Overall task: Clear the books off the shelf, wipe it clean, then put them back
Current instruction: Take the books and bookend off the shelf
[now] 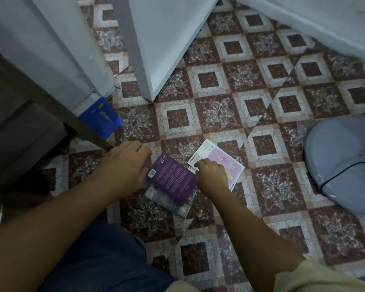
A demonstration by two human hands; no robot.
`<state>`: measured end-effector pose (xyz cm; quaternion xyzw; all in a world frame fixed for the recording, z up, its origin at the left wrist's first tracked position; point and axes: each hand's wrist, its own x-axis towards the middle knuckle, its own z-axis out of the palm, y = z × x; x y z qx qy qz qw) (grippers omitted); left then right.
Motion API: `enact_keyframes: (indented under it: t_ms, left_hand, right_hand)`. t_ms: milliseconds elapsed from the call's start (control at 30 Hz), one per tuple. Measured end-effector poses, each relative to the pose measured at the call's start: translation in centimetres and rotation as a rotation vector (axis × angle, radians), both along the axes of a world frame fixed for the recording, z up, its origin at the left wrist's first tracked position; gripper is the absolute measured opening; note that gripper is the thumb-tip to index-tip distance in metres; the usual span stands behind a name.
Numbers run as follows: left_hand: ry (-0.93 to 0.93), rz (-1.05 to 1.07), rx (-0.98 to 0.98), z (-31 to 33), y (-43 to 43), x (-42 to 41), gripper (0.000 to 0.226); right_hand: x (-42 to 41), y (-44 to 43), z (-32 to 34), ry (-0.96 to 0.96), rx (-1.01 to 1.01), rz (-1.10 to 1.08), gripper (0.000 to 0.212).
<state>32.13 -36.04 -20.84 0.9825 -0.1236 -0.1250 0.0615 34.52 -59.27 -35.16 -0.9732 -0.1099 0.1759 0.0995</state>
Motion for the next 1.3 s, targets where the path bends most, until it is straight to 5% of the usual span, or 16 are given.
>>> enact_keyframes:
  t_ms: [267, 600, 1300]
  left_hand:
    - [-0.066, 0.110, -0.046, 6.5, 1.3, -2.8, 0.035]
    - [-0.282, 0.375, -0.122, 13.9, 10.4, -11.4, 0.025]
    - [-0.739, 1.149, 0.204, 22.8, 31.2, -34.6, 0.039]
  right_hand:
    - [-1.7, 4.2, 14.4, -0.268, 0.243, 0.121, 0.030]
    - [-6.5, 12.6, 27.3, -0.394, 0.313, 0.439, 0.029]
    - [-18.5, 42.0, 38.7, -0.539, 0.365, 1.103, 0.030]
